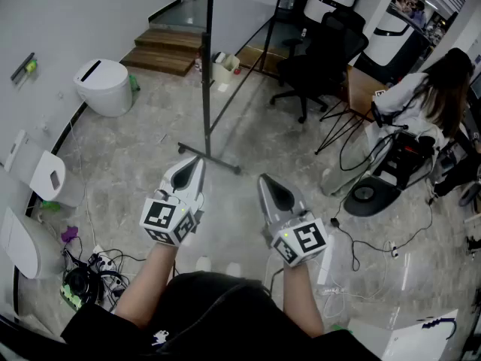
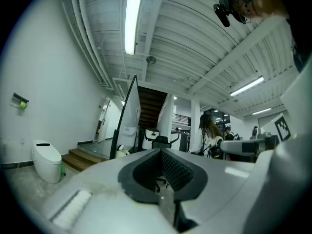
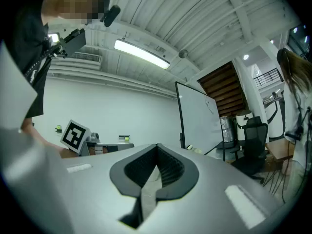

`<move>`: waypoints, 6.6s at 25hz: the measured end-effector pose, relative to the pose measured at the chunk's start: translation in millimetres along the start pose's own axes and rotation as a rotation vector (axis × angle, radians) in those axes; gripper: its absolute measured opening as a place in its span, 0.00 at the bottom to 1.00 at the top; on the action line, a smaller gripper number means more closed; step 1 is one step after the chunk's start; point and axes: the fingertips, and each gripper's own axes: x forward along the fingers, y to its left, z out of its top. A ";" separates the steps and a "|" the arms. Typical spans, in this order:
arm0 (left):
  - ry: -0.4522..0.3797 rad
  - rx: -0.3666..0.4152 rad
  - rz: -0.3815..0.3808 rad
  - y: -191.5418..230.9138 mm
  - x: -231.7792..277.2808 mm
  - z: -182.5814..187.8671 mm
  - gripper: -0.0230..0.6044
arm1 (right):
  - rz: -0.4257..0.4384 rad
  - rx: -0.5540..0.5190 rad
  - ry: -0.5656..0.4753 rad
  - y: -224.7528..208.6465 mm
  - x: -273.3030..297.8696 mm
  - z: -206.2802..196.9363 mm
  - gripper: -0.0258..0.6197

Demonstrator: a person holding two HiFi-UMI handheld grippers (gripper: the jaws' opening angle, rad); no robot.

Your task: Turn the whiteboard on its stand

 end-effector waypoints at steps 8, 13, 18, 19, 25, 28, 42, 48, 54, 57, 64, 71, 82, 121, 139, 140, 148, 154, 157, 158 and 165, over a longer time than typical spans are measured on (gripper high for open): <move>0.007 0.003 0.024 -1.0 -1.3 -0.4 0.04 | -0.033 -0.002 -0.001 -7.6 -7.4 1.4 0.05; 0.012 0.005 0.012 -6.2 -0.5 0.4 0.04 | -0.046 0.016 -0.001 -11.0 -13.7 1.4 0.05; 0.043 0.007 0.018 -6.6 2.1 -6.6 0.04 | -0.064 0.044 -0.008 -17.9 -17.7 -1.2 0.05; 0.043 0.006 0.019 -7.2 2.5 -7.2 0.04 | -0.067 0.045 -0.007 -19.7 -18.8 -1.7 0.05; 0.037 0.006 -0.006 -19.2 6.9 -8.1 0.04 | -0.065 0.039 -0.005 -26.1 -25.7 -2.7 0.05; 0.041 0.010 -0.015 -24.9 9.6 -9.9 0.04 | -0.062 0.040 -0.007 -28.5 -28.6 -2.7 0.05; 0.038 0.026 0.038 -47.7 19.4 -17.7 0.04 | -0.034 0.050 -0.011 -57.6 -51.0 -5.6 0.05; 0.042 0.023 0.066 -56.2 16.8 -23.5 0.04 | -0.013 0.059 -0.016 -62.6 -61.7 -7.2 0.05; 0.034 0.016 0.109 -49.1 18.7 -23.4 0.04 | 0.002 0.068 -0.005 -71.8 -62.5 -12.7 0.05; 0.034 0.016 0.123 -46.9 18.0 -21.8 0.04 | 0.005 0.073 -0.003 -74.6 -64.8 -13.3 0.05; 0.044 0.026 0.119 -42.5 26.1 -25.9 0.04 | 0.006 0.083 -0.006 -79.9 -58.3 -18.0 0.05; 0.045 0.024 0.094 -32.7 47.1 -27.7 0.04 | -0.010 0.075 -0.005 -92.6 -43.5 -18.7 0.05; 0.036 0.017 0.072 28.8 92.0 -18.1 0.04 | -0.004 0.050 0.002 -102.3 33.6 -15.6 0.05; 0.069 -0.034 -0.094 190.3 209.9 -19.9 0.04 | -0.160 0.032 0.034 -132.1 210.8 -33.4 0.05; 0.049 0.012 0.036 187.0 235.1 -7.9 0.04 | -0.028 0.048 -0.009 -164.6 225.0 -17.6 0.05; 0.051 0.025 0.046 189.0 238.9 -7.3 0.04 | -0.021 0.050 -0.011 -167.3 226.6 -16.2 0.05; 0.034 0.105 0.150 230.8 286.7 14.4 0.10 | 0.025 0.042 -0.015 -190.3 236.9 -7.8 0.05; 0.048 0.147 0.207 265.3 331.0 16.4 0.18 | 0.013 0.048 0.008 -211.3 240.9 -15.6 0.05; 0.071 0.181 0.232 281.1 349.8 11.7 0.24 | 0.006 0.048 0.020 -216.7 243.1 -16.7 0.05; 0.078 0.192 0.235 285.6 355.7 10.2 0.26 | 0.004 0.047 0.022 -217.9 244.3 -16.4 0.05; 0.113 0.207 0.247 314.7 390.5 -3.7 0.33 | 0.020 0.051 0.038 -211.2 261.8 -19.3 0.05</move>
